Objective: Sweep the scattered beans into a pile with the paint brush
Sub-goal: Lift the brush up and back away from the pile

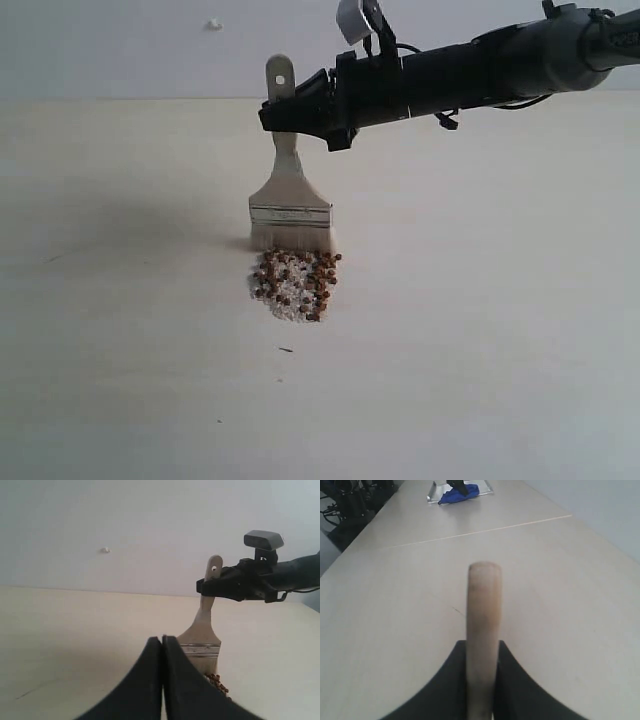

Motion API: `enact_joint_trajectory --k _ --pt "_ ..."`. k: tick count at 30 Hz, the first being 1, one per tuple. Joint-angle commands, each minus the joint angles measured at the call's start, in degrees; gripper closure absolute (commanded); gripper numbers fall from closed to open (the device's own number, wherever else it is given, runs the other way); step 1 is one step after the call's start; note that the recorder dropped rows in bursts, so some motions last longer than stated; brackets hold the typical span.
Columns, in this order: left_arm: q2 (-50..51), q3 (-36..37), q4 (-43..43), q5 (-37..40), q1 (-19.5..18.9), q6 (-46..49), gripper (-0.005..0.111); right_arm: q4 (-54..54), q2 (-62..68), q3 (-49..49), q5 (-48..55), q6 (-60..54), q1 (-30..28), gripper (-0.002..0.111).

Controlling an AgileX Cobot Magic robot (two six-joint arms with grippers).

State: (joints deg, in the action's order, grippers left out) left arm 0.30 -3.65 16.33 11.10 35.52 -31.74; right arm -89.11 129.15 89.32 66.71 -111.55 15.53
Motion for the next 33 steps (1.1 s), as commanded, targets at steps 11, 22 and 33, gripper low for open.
enact_joint_trajectory --k 11,22,33 --pt "-0.3 0.3 -0.1 -0.1 -0.2 0.0 0.107 -0.6 -1.7 1.2 -6.2 -2.7 -0.5 0.108" --pt "-0.3 0.3 -0.1 -0.1 -0.2 0.0 0.107 -0.7 -5.2 1.6 -5.4 -0.8 -0.5 0.108" --pt "-0.3 0.3 -0.1 -0.1 -0.2 0.0 0.107 3.8 -5.2 1.6 -17.3 -2.0 -0.5 0.108"
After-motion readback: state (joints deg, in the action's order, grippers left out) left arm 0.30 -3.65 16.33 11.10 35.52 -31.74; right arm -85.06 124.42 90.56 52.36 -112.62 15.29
